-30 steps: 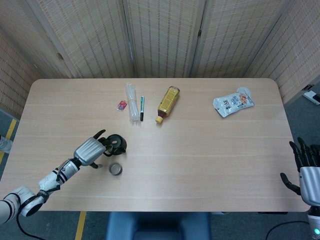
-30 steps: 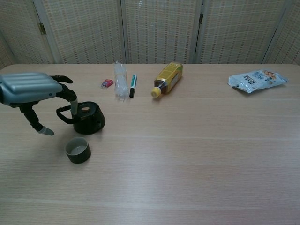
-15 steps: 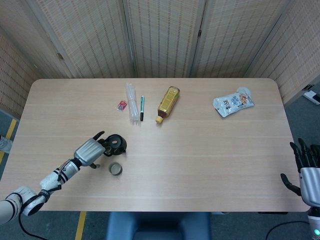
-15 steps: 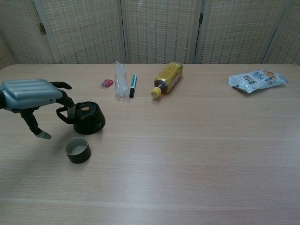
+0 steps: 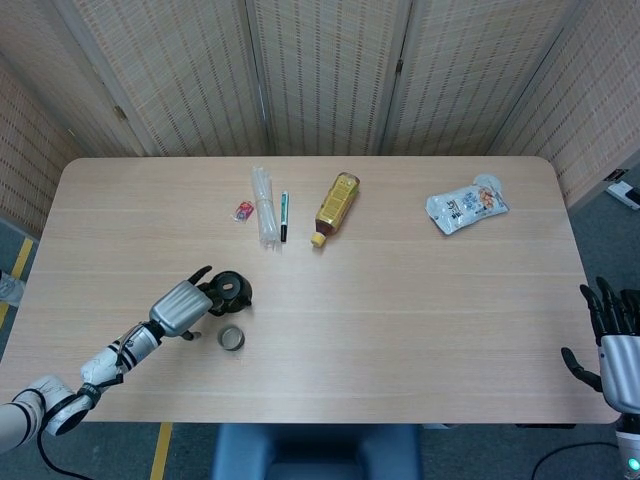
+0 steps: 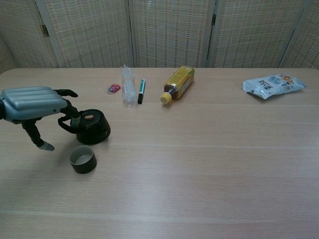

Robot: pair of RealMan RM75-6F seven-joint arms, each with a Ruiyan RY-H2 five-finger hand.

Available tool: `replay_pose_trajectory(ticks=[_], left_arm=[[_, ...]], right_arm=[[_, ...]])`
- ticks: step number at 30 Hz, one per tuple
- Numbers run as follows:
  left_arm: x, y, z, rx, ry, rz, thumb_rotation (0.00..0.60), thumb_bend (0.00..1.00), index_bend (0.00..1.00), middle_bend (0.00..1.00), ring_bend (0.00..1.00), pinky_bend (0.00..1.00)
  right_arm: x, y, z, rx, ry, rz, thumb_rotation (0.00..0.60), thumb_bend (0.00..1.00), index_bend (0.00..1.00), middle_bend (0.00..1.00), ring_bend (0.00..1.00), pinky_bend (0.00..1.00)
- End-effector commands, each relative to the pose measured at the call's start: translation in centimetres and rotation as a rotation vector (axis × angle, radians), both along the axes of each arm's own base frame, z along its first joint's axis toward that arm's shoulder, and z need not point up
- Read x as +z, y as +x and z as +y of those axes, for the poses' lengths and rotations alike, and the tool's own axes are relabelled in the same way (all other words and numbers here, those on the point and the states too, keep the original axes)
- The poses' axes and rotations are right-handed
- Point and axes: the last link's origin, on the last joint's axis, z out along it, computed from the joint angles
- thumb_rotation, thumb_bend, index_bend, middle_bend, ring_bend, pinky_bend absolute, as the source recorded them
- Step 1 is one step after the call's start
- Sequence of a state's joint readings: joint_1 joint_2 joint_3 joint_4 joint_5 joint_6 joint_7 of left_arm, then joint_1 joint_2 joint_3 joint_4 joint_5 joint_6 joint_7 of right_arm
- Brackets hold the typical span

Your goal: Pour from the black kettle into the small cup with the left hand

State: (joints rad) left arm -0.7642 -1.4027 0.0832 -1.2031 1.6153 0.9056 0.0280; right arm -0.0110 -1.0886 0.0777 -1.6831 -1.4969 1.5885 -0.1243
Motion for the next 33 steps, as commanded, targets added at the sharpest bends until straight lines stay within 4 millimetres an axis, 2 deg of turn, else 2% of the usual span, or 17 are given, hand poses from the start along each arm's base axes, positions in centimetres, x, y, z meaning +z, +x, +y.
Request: replay_pose_trajectory(ticks=[1, 33], left_arm=[[-0.05, -0.01, 0.04, 0.0, 0.0, 0.0, 0.6, 0.19, 0.46, 0.42, 0.36, 0.0], [-0.78, -0.52, -0.22, 0.088, -0.059, -0.052, 0.6, 0.19, 0.49, 0.46, 0.41, 0.0]], right_arm=[[0.04, 0.0, 0.01, -0.001, -0.002, 0.001, 0.6, 0.29, 0.0, 0.02, 0.13, 0.0], [-0.08, -0.42, -0.3, -0.015, -0.003, -0.009, 0.6, 0.29, 0.0, 0.02, 0.14, 0.0]])
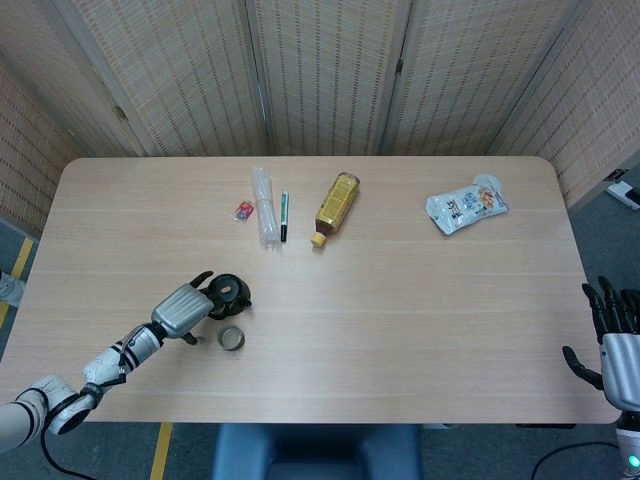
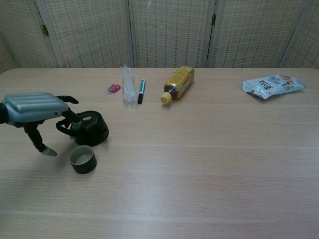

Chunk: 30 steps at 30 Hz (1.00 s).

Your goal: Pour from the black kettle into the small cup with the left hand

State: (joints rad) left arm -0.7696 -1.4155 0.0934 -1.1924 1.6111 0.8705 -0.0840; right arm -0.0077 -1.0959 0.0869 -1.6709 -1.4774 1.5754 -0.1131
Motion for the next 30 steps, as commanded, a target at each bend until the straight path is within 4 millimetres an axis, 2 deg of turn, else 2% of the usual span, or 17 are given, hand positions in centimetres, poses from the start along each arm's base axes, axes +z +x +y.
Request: replay_pose_trajectory(ticks=[1, 19, 30], left_arm=[[-0.1, -0.2, -0.1, 0.002, -0.002, 0.004, 0.6, 0.19, 0.49, 0.46, 0.41, 0.0], [-0.9, -1.6, -0.7, 0.013, -0.01, 0.028, 0.6, 0.19, 0.54, 0.52, 0.45, 0.0], [-1.0, -1.5, 0.0, 0.02, 0.003, 0.021, 0.6, 0.19, 0.78, 0.8, 0.66, 0.0]], right_arm=[[0.0, 0.0, 0.0, -0.001, 0.001, -0.001, 0.6, 0.29, 0.0, 0.02, 0.14, 0.0], [0.1, 0.1, 0.0, 0.006, -0.005, -0.003, 0.6, 0.29, 0.0, 0.02, 0.14, 0.0], [0.2, 0.1, 0.0, 0.012, -0.017, -0.004, 0.6, 0.29, 0.0, 0.02, 0.17, 0.0]])
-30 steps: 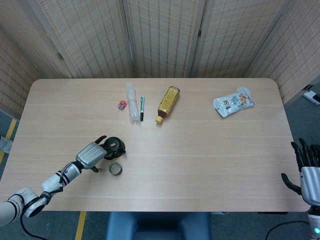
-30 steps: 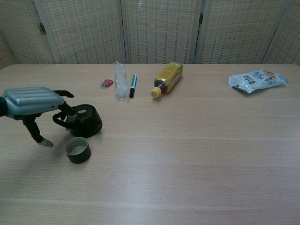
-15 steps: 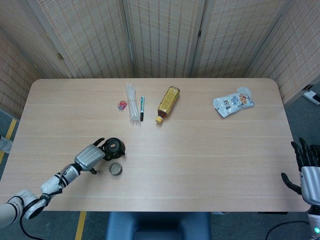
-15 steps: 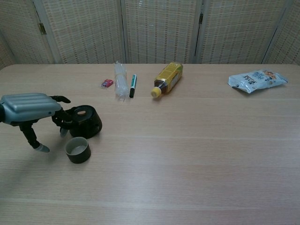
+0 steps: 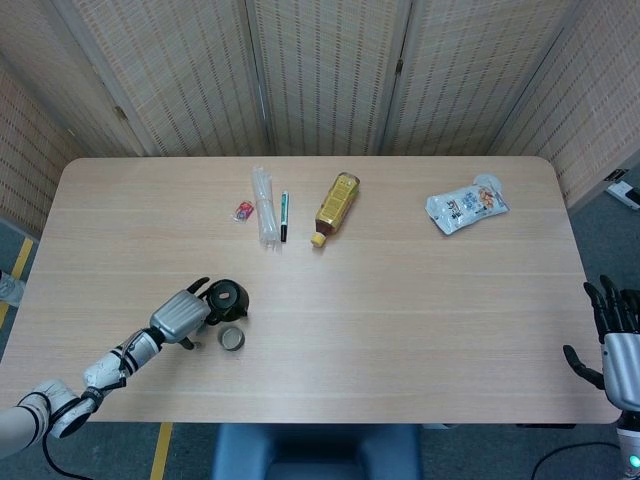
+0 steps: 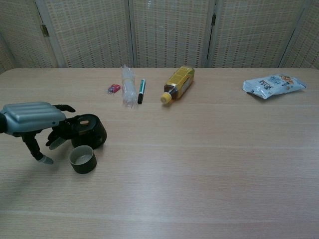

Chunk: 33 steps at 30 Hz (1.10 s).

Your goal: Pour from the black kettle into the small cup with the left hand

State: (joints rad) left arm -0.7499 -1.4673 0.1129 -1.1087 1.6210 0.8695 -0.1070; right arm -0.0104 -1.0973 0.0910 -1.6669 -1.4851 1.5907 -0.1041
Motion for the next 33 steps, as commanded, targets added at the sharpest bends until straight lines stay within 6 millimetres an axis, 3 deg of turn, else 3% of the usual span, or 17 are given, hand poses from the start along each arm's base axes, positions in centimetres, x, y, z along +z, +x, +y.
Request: replay_pose_trajectory(ticks=[1, 6, 15, 28, 33], left_arm=[[0.0, 0.1, 0.3, -0.002, 0.01, -0.005, 0.6, 0.19, 0.79, 0.82, 0.68, 0.0], [0.2, 0.3, 0.9, -0.005, 0.021, -0.014, 0.6, 0.19, 0.88, 0.91, 0.77, 0.0], [0.9, 0.9, 2.2, 0.025, 0.033, -0.04, 0.6, 0.19, 0.96, 0.99, 0.85, 0.0], [1.7, 1.7, 3.5, 0.069, 0.047, -0.088, 0.6, 0.15, 0.96, 0.99, 0.85, 0.0], [1.8, 1.8, 3.8, 0.103, 0.052, -0.1, 0.567, 0.12, 0.96, 0.99, 0.85, 0.0]], right_arm=[[0.0, 0.0, 0.0, 0.0, -0.001, 0.0, 0.6, 0.29, 0.0, 0.02, 0.17, 0.0], [0.0, -0.2, -0.1, -0.003, -0.001, -0.002, 0.6, 0.29, 0.0, 0.02, 0.17, 0.0], [0.0, -0.4, -0.1, -0.009, -0.003, -0.003, 0.6, 0.29, 0.0, 0.03, 0.18, 0.0], [0.0, -0.8, -0.2, -0.016, -0.002, -0.007, 0.6, 0.29, 0.0, 0.03, 0.18, 0.0], [0.2, -0.9, -0.3, -0.017, -0.013, -0.008, 0.6, 0.29, 0.0, 0.04, 0.18, 0.0]])
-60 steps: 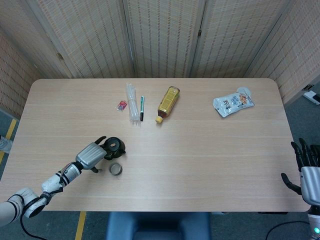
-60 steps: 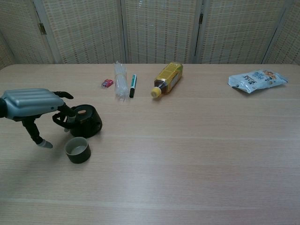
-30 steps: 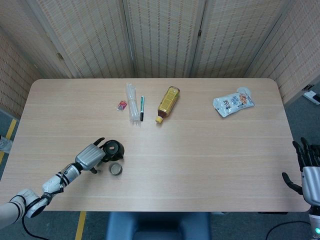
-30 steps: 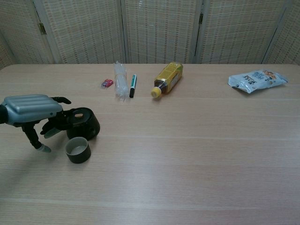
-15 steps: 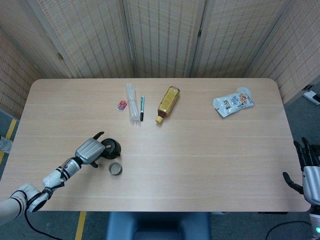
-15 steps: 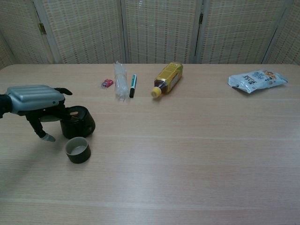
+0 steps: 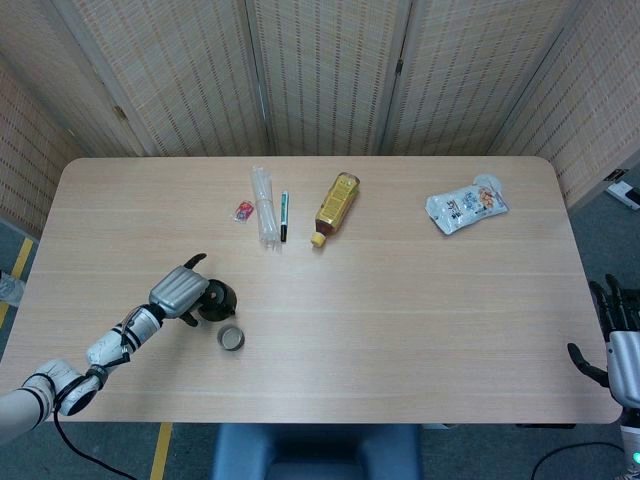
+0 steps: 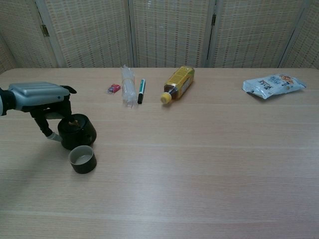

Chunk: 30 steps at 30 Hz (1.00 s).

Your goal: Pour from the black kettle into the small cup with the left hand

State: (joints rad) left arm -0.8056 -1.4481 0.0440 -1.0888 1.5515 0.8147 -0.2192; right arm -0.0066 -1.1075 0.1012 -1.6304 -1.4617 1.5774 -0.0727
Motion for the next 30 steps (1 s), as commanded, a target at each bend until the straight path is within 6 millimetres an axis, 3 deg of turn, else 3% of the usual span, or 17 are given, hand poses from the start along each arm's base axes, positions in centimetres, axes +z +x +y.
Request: replay_pose_trajectory(ticks=[1, 13, 16, 24, 30], left_arm=[[0.1, 0.2, 0.2, 0.016, 0.004, -0.014, 0.559, 0.11, 0.96, 0.99, 0.86, 0.0], [1.0, 1.6, 1.5, 0.048, 0.045, -0.067, 0.496, 0.07, 0.96, 0.99, 0.86, 0.0], [1.5, 1.8, 1.7, 0.064, 0.056, -0.087, 0.457, 0.07, 0.96, 0.99, 0.86, 0.01], [2.7, 2.5, 2.0, 0.115, 0.081, -0.132, 0.272, 0.09, 0.96, 1.0, 0.87, 0.12], [3.0, 2.8, 1.8, 0.14, 0.111, -0.148, 0.252, 0.09, 0.97, 1.0, 0.88, 0.14]], right_arm=[[0.1, 0.0, 0.0, 0.0, -0.007, 0.001, 0.6, 0.29, 0.0, 0.04, 0.18, 0.0], [0.4, -0.3, 0.2, -0.005, -0.02, -0.001, 0.6, 0.29, 0.0, 0.04, 0.18, 0.0], [0.4, -0.4, 0.2, -0.007, -0.024, -0.003, 0.6, 0.29, 0.0, 0.04, 0.18, 0.0], [0.3, -0.4, 0.0, -0.004, -0.021, -0.006, 0.6, 0.29, 0.0, 0.08, 0.19, 0.0], [0.3, -0.3, -0.1, 0.001, -0.019, -0.008, 0.6, 0.29, 0.0, 0.08, 0.19, 0.0]])
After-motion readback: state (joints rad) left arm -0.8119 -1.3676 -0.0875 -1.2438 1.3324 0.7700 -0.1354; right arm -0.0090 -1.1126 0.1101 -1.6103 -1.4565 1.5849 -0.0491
